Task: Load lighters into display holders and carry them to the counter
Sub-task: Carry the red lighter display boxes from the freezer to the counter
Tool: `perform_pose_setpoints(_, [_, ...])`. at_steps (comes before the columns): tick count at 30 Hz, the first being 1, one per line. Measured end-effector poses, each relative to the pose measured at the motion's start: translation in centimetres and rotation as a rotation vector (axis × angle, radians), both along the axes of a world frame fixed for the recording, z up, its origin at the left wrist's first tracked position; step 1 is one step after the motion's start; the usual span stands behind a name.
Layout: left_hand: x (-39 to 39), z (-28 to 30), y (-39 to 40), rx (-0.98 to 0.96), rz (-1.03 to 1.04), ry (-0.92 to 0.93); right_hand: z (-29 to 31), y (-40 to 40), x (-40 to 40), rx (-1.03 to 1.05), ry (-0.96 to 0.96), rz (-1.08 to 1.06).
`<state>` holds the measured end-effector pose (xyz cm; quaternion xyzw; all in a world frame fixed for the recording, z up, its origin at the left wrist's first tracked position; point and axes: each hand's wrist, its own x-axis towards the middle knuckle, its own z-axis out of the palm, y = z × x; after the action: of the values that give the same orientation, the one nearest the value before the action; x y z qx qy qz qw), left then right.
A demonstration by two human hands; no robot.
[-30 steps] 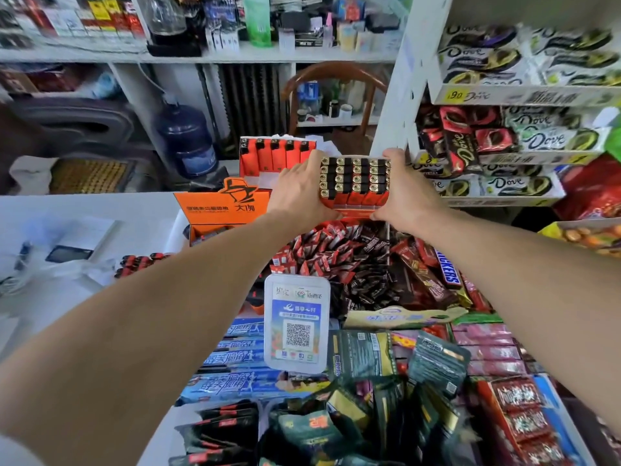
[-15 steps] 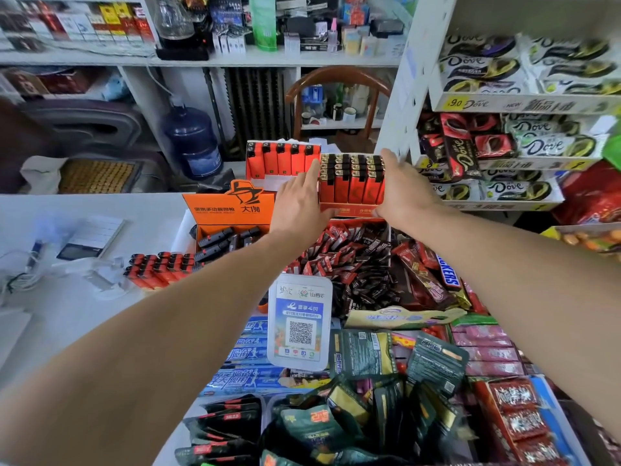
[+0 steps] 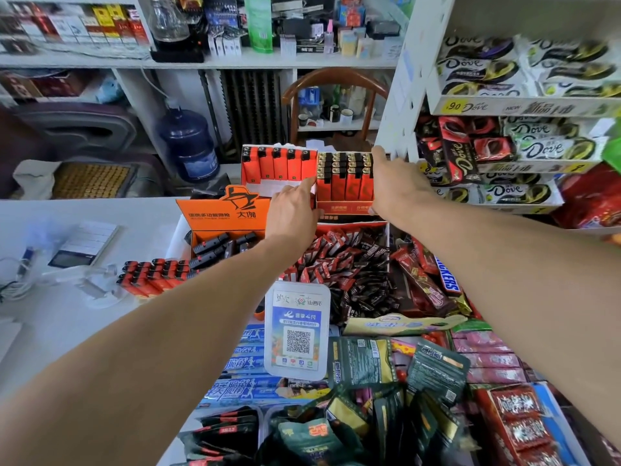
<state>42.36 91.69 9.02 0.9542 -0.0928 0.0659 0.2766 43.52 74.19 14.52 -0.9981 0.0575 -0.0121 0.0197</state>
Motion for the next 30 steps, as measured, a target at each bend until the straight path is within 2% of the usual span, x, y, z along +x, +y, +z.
perform_pose_setpoints(11, [-0.1, 0.1, -0.2, 0.032, 0.012, 0.002, 0.1, 0.1, 1.6, -0.038, -0.009, 0.000])
perform_pose_setpoints(18, [-0.3, 0.0, -0.1, 0.079, -0.018, 0.023, -0.6, 0.5, 1.5, 0.031, 0.041, -0.060])
perform_pose_setpoints(24, [-1.0, -0.7, -0.3, 0.305, -0.107, 0.018, -0.3, 1.3, 0.0, 0.061, 0.127, -0.108])
perform_pose_setpoints(26, [-1.6, -0.8, -0.2, 0.390, -0.126, 0.018, -0.1, 1.6, -1.5, 0.031, 0.051, -0.090])
perform_pose_setpoints(30, [-2.3, -1.0, 0.0, 0.500, -0.155, 0.005, -1.3, 2.5, -4.5, -0.048, -0.164, 0.109])
